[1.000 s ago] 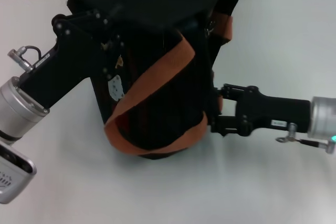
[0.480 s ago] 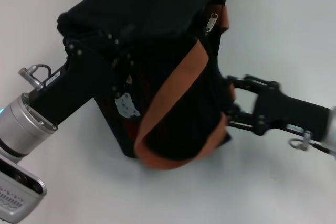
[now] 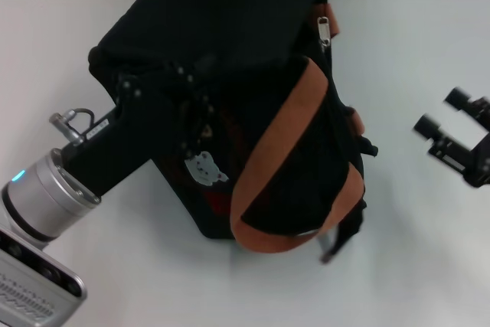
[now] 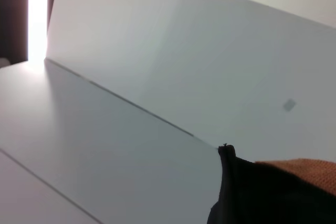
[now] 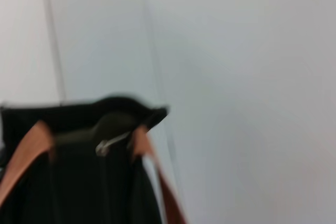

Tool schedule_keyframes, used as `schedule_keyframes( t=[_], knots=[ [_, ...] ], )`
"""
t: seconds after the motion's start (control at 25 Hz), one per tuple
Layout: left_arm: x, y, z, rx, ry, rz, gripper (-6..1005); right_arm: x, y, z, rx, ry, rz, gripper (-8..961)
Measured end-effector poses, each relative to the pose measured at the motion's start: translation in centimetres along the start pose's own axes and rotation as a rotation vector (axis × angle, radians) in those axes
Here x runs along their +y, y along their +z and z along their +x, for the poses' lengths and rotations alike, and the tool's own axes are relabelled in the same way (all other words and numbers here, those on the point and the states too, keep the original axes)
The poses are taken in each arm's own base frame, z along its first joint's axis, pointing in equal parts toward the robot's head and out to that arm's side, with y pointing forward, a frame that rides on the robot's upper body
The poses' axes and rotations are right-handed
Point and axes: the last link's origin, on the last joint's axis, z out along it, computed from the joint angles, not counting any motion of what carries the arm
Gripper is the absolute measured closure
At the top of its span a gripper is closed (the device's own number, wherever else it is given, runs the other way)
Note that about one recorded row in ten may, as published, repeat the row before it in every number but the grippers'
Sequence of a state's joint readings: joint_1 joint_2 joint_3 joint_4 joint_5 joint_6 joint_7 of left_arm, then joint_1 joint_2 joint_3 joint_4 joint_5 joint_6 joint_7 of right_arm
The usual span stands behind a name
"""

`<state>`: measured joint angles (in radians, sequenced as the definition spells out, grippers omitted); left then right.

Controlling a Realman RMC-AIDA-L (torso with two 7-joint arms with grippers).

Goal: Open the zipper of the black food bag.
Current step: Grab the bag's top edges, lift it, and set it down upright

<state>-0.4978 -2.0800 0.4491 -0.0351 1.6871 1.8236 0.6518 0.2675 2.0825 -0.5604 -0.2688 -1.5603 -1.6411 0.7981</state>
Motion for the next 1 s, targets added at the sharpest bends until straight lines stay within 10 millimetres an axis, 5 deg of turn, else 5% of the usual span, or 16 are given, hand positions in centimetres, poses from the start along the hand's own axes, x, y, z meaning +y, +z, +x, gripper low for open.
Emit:
schedule_keyframes(
  t=[0.52,1.0],
  knots=[
    [1.4,0.3,1.1,0.060,0.035,-0.065,909,3.7,1.5,1.3,-0.099,-0.222,-0.045,180],
    [2.2,0.4,1.4,0.053,0.045,-0.084,910,7.2,2.5,1.2,-0.223,-0.840,0.264,179]
  ],
)
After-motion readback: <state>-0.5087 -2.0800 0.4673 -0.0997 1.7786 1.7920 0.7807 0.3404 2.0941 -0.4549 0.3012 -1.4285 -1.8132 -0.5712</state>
